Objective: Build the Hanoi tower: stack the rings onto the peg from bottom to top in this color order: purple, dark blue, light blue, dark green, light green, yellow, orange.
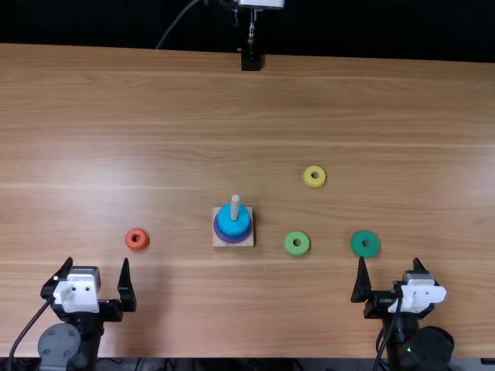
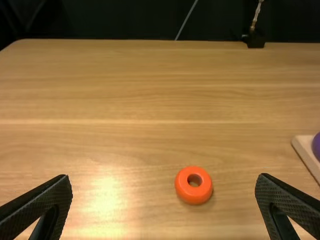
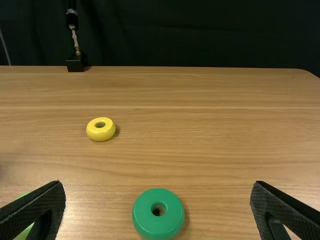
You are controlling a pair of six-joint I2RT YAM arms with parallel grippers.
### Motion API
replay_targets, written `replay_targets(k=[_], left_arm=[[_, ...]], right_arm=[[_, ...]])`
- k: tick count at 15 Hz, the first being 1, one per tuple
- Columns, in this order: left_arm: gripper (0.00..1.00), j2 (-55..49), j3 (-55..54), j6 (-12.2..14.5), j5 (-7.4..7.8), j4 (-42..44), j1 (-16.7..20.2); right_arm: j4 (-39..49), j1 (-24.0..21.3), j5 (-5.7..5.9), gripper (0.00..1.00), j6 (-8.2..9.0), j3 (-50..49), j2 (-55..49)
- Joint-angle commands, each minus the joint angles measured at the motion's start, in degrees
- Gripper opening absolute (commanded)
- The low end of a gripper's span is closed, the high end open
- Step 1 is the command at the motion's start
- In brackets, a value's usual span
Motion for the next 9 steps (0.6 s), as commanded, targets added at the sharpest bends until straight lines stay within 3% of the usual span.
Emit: replay_targets(k=[1,9], left_arm=[[1.0,-0.7,-1.7,0.3,0.56,0.2,-0.1],[1.0,-0.7,-6.7,0.3,-0.17,-1.2,-0.2]], right_arm=[[-4.1,-0.5,-0.11,1.0,-0.26,-3.6,-0.7],[-4.1,-0.5,-0.11,1.0,-0.26,-3.6,-0.7]])
